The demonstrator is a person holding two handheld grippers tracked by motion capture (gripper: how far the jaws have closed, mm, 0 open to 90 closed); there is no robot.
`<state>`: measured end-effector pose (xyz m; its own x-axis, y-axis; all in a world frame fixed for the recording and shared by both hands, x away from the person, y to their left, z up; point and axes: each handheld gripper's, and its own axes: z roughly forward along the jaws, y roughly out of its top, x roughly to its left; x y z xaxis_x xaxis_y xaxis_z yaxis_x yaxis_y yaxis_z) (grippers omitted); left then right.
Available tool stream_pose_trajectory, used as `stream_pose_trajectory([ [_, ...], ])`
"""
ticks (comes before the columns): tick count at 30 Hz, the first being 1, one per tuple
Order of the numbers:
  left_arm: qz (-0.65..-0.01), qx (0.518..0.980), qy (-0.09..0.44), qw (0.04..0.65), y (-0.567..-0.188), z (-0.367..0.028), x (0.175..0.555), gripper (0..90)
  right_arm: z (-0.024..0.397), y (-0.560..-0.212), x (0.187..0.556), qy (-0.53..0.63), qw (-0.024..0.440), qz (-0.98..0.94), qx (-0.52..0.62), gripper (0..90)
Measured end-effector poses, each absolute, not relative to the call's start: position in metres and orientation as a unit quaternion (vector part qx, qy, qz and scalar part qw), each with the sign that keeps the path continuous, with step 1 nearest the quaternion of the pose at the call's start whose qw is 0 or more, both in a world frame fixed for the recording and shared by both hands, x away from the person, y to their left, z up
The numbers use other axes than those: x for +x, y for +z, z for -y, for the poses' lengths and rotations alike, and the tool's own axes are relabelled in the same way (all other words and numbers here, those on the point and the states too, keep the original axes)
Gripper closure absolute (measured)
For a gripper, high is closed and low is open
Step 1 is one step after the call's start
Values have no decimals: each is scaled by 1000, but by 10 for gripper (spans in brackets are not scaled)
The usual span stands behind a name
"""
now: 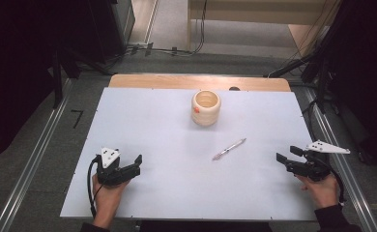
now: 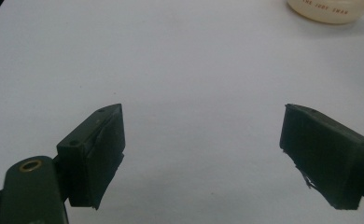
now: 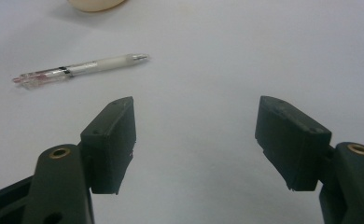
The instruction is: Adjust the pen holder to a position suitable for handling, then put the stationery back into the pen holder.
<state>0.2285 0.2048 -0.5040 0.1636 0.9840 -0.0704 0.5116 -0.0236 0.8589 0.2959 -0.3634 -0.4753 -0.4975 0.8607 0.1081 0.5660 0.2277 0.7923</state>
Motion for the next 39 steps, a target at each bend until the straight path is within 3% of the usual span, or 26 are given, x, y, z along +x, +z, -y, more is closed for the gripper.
stream_pose_trajectory([
  [39, -568, 658, 293, 398, -504, -204, 227, 149, 350, -479, 300, 398, 179, -777, 453, 274],
])
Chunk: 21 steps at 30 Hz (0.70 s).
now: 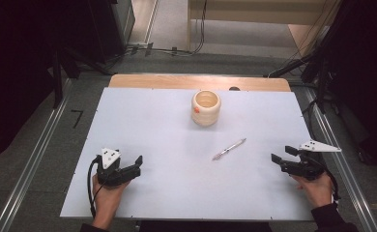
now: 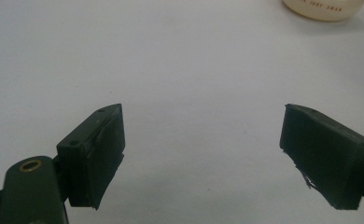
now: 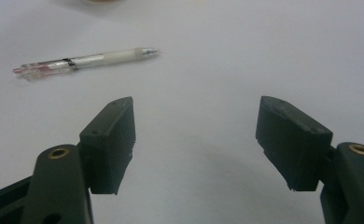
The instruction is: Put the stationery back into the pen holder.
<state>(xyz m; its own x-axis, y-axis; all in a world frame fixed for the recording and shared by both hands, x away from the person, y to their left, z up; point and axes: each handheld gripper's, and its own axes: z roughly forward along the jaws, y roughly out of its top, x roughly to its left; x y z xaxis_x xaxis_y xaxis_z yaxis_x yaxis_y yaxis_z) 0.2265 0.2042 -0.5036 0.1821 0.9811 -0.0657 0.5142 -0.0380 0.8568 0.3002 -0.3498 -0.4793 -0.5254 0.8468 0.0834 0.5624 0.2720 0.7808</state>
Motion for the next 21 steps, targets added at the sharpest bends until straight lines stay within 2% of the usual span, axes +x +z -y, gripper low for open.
stream_pose_trajectory([
  [7, -569, 657, 294, 399, -503, -204, 226, 149, 344, -479, 303, 395, 177, -782, 448, 267],
  [11, -569, 657, 294, 399, -504, -204, 226, 149, 340, -480, 310, 392, 169, -785, 450, 232],
  [21, -569, 658, 293, 397, -504, -203, 227, 149, 332, -482, 316, 386, 163, -791, 445, 229],
])
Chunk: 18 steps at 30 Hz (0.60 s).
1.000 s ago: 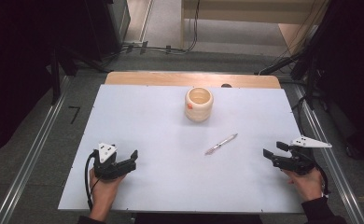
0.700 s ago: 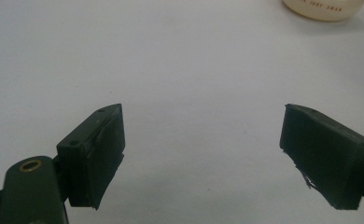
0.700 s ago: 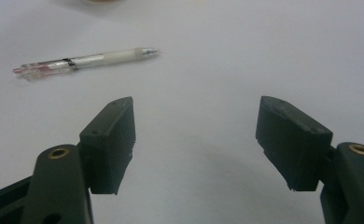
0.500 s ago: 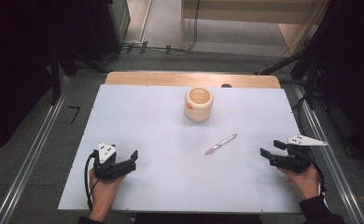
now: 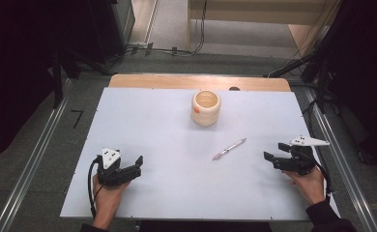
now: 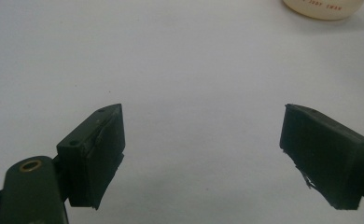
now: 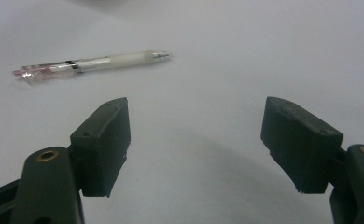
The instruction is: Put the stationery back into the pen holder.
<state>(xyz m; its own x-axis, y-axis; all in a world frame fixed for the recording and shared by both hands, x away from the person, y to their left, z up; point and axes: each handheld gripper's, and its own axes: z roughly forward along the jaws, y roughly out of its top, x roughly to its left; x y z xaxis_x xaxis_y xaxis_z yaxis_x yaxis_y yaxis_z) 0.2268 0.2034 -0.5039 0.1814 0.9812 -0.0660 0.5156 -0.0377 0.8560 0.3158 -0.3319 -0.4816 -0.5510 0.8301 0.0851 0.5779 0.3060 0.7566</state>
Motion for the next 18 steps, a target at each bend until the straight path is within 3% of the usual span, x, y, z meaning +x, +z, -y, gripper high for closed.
stream_pose_trajectory([
  [18, -569, 659, 292, 396, -504, -203, 228, 149, 320, -479, 327, 383, 161, -801, 431, 230],
])
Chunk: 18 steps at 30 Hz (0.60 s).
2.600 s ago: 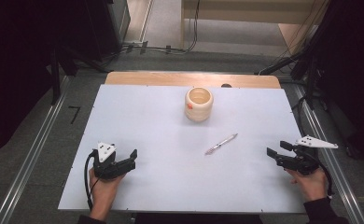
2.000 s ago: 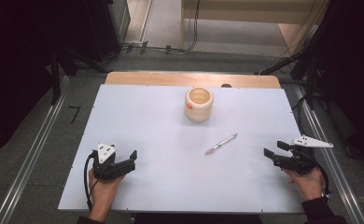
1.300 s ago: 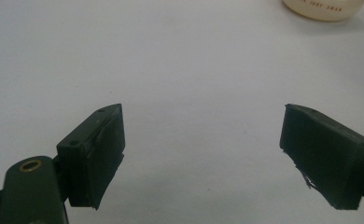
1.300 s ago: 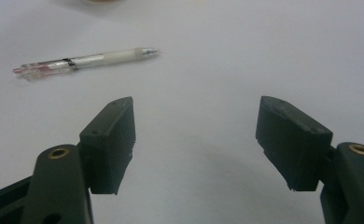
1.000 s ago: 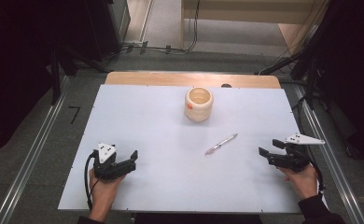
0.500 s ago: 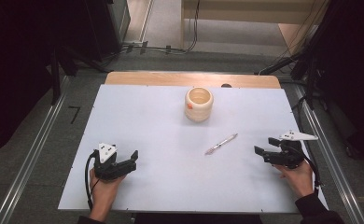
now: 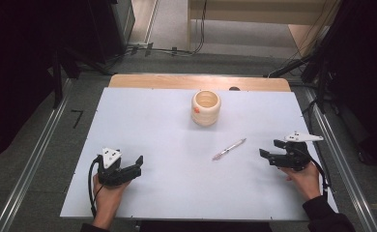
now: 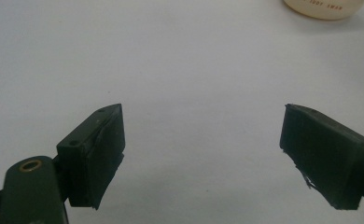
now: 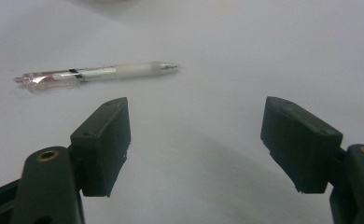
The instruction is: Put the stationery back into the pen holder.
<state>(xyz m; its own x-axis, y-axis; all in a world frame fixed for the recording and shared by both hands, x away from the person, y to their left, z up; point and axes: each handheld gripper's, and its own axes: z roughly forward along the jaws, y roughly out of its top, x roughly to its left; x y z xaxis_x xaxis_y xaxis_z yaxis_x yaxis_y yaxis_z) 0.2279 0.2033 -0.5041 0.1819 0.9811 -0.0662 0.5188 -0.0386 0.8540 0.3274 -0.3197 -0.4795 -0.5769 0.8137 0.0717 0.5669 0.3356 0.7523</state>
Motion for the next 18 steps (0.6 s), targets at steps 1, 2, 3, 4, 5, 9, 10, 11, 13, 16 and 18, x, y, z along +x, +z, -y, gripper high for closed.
stream_pose_trajectory([
  [1, -569, 659, 292, 396, -504, -203, 228, 149, 318, -479, 329, 382, 161, -802, 430, 231],
  [2, -569, 659, 292, 396, -504, -203, 228, 149, 316, -480, 331, 381, 158, -804, 428, 231],
  [3, -569, 659, 292, 397, -504, -203, 228, 149, 316, -480, 331, 381, 158, -804, 428, 231],
  [4, -569, 659, 291, 397, -504, -203, 228, 149, 314, -481, 333, 378, 155, -807, 426, 231],
  [5, -569, 658, 292, 397, -504, -203, 228, 149, 314, -481, 333, 378, 155, -807, 426, 231],
  [9, -568, 659, 291, 397, -504, -203, 228, 149, 312, -483, 335, 376, 153, -811, 422, 234],
  [10, -568, 659, 291, 397, -504, -203, 228, 149, 312, -483, 336, 375, 152, -812, 422, 236],
  [11, -568, 659, 291, 398, -504, -203, 228, 149, 311, -483, 337, 374, 153, -812, 422, 236],
  [13, -568, 659, 291, 398, -504, -203, 228, 149, 309, -482, 339, 371, 153, -813, 421, 236],
  [16, -568, 659, 291, 397, -504, -203, 229, 149, 307, -482, 341, 370, 153, -814, 421, 236],
  [18, -568, 660, 291, 397, -504, -203, 228, 149, 305, -483, 344, 368, 153, -815, 420, 236],
])
